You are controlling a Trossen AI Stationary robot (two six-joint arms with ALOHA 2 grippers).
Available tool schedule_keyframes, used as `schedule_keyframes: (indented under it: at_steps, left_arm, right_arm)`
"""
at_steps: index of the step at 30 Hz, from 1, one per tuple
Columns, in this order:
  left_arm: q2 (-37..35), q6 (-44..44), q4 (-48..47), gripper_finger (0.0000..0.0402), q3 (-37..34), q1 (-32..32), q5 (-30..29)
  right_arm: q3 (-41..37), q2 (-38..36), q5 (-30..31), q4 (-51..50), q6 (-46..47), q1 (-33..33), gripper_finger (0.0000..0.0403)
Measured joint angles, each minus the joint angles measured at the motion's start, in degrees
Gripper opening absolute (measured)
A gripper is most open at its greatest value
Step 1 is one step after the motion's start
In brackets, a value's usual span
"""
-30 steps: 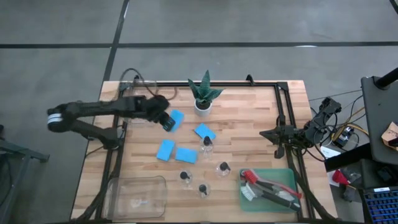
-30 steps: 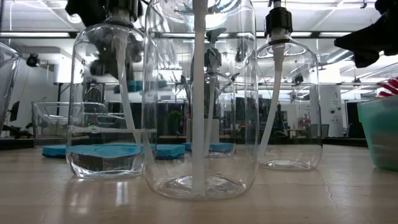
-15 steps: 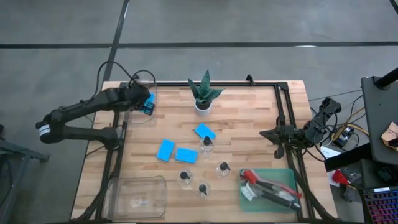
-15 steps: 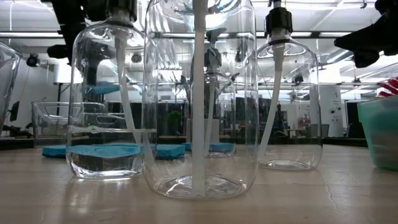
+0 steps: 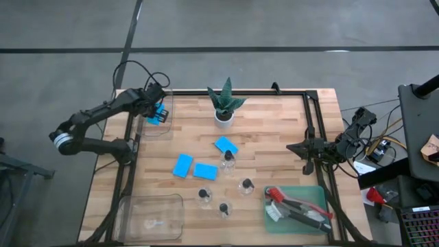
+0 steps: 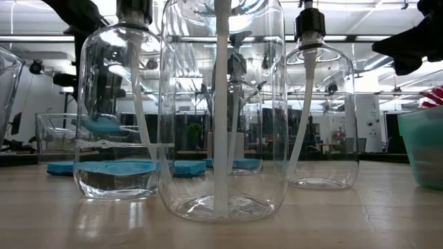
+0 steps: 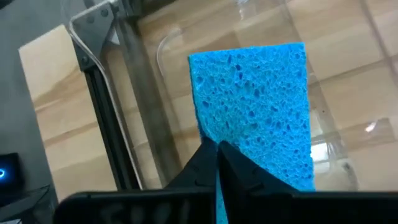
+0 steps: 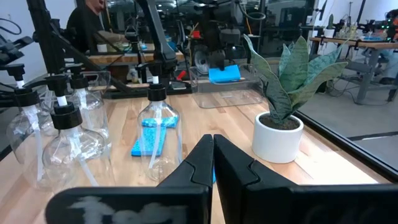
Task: Pick & Place Kitchen Sink Supplies
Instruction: Put the blue sponge into the top transparent bin
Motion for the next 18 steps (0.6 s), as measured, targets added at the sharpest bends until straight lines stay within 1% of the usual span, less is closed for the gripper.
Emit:
schedule_keyframes:
  at_steps: [4, 9, 11, 13, 15, 18]
  left_arm:
    - [0.9, 0.0, 0.2, 0.0041, 0.1, 0.2, 0.1]
    - [0.6, 1.0, 0.2, 0.011, 0.1, 0.2, 0.2]
    - [-0.2, 1.9, 0.1, 0.0137, 0.4, 0.0, 1.1]
    - [-1.4, 2.2, 0.3, 0.016, 1.0, -0.6, 4.6]
    - [-3.2, 3.1, 1.6, 0.0175, 1.4, -2.1, 9.5]
    - [-6.4, 3.2, 5.5, 0.0186, 1.4, -6.8, 16.6]
  right_arm:
    - [0.0, 0.0, 0.0, 0.0, 0.0, 0.0, 0.0008]
    - [0.0, 0.0, 0.0, 0.0, 0.0, 0.0, 0.0008]
    - [0.0, 0.0, 0.0, 0.0, 0.0, 0.0, 0.0008]
    - [0.0, 0.0, 0.0, 0.0, 0.0, 0.0, 0.0008]
    - [0.0, 0.0, 0.0, 0.0, 0.0, 0.0, 0.0008]
    - [0.0, 0.0, 0.0, 0.0, 0.0, 0.0, 0.0008]
